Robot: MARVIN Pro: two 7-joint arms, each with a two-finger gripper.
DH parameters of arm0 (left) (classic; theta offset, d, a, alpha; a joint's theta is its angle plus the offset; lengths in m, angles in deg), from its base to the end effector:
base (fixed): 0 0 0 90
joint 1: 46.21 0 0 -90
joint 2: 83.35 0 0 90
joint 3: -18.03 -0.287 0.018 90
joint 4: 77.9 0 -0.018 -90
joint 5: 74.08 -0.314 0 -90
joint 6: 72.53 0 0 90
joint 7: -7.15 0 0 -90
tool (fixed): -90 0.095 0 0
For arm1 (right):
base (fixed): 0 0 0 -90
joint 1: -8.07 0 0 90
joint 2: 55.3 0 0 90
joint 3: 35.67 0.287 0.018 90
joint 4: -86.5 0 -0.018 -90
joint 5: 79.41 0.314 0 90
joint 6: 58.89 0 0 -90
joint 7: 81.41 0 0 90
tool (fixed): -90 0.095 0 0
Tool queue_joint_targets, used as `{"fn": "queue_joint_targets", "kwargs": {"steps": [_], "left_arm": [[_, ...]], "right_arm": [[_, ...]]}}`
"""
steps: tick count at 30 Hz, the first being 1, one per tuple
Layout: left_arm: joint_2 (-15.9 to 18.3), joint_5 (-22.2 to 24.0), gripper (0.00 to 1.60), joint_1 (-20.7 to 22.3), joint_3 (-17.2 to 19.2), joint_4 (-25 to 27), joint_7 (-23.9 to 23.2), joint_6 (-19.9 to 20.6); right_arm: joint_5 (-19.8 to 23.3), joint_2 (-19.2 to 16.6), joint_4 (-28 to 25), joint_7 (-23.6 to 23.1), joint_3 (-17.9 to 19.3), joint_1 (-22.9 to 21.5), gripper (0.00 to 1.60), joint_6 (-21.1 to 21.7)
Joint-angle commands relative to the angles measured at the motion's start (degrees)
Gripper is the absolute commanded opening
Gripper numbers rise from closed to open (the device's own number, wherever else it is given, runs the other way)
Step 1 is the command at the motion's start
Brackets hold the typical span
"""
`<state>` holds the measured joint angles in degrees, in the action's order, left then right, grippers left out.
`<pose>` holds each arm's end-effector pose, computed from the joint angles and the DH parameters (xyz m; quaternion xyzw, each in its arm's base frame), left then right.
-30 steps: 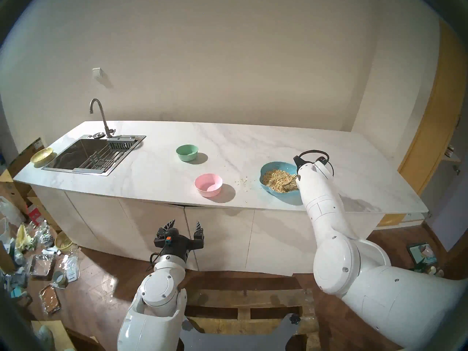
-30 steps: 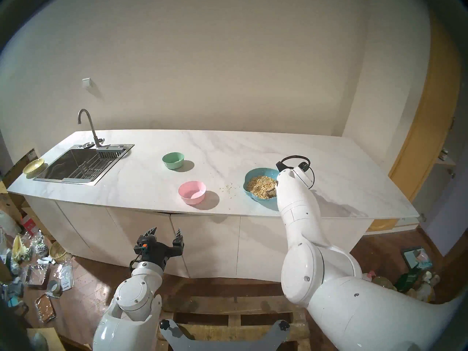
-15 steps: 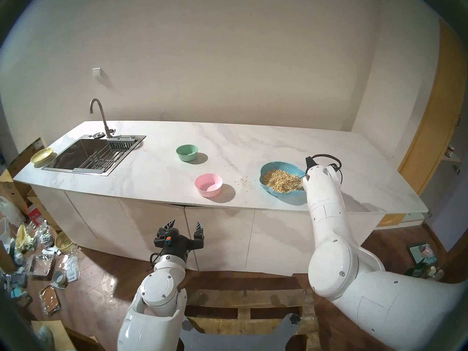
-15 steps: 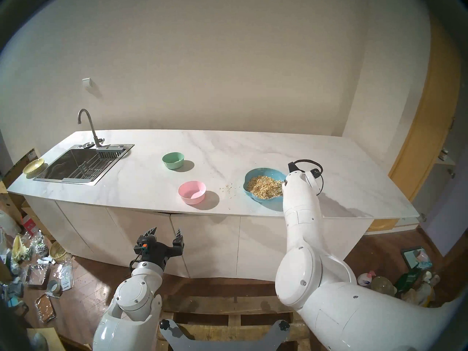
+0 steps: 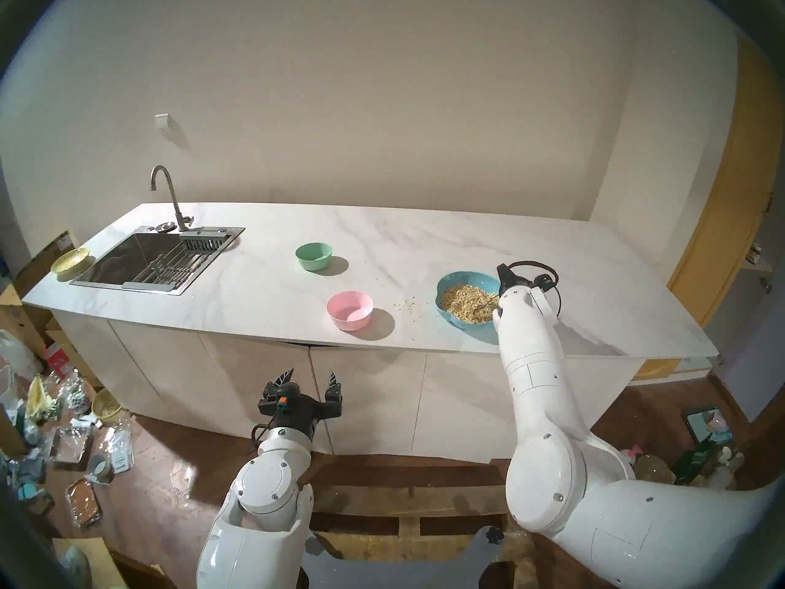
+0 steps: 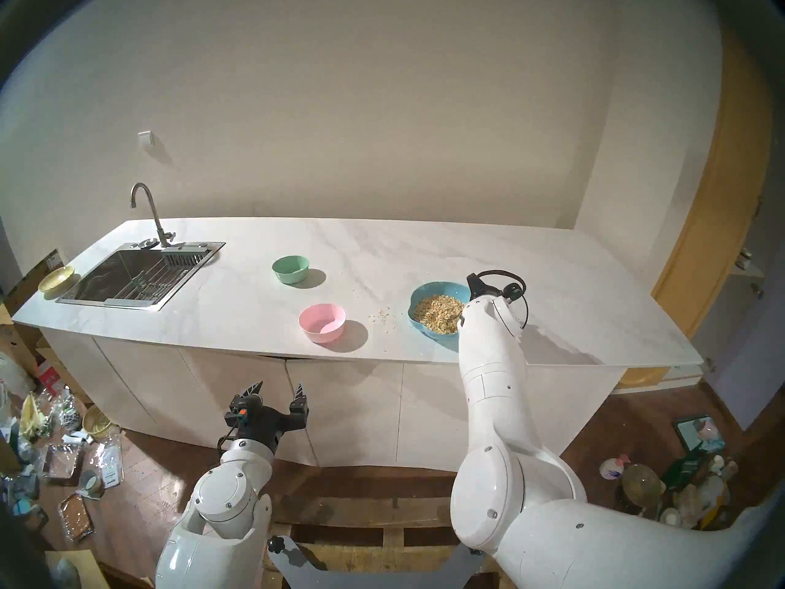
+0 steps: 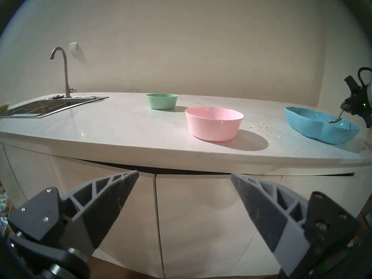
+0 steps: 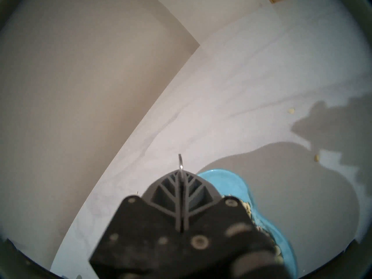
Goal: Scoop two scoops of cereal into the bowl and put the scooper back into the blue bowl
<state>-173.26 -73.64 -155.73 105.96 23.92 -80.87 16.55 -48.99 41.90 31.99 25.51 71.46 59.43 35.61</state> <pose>0.3239 -0.0116 -0.3476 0.7478 0.0050 0.6639 0.0050 0.5897 -0.0449 -0.2494 -0.6744 0.4131 -0.5955 0.1410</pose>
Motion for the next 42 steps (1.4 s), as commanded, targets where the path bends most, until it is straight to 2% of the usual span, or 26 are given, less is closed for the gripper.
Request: {"fn": "queue_joint_targets", "kwargs": {"steps": [1,2,5,9,16,22,29,34,42], "left_arm": [[0.0,0.1,1.6,0.3,-0.1,1.5,-0.2,-0.3],[0.0,0.1,1.6,0.3,-0.1,1.5,-0.2,-0.3],[0.0,0.1,1.6,0.3,-0.1,1.5,-0.2,-0.3],[0.0,0.1,1.6,0.3,-0.1,1.4,-0.2,-0.3],[0.0,0.1,1.6,0.3,-0.2,1.4,-0.2,-0.3],[0.0,0.1,1.6,0.4,-0.2,1.3,-0.2,-0.4],[0.0,0.1,1.6,0.4,-0.2,1.3,-0.2,-0.4],[0.0,0.1,1.6,0.3,-0.2,1.4,-0.2,-0.3],[0.0,0.1,1.6,0.3,-0.2,1.4,-0.2,-0.3]], "right_arm": [[-2.3,-1.2,-0.6,-2.4,-2.1,-1.3,0.0,-3.6],[-2.6,-2.1,0.7,-3.1,-3.6,-1.7,0.0,-5.0],[-3.1,-2.5,1.8,-3.6,-4.0,-2.5,0.0,-5.8],[-3.1,-3.9,5.3,-5.7,-5.3,-4.2,0.0,-9.7],[1.6,-4.9,13.9,-13.6,-1.9,-7.8,0.0,-17.4],[2.9,-5.9,20.1,-19.2,1.3,-10.8,0.0,-20.3],[3.0,-7.2,24.7,-23.6,2.5,-13.6,0.0,-22.7],[2.1,-8.2,27.2,-25.7,1.7,-14.5,0.0,-25.1],[-0.7,-10.3,32.2,-29.8,-2.3,-15.0,0.0,-29.0]]}}
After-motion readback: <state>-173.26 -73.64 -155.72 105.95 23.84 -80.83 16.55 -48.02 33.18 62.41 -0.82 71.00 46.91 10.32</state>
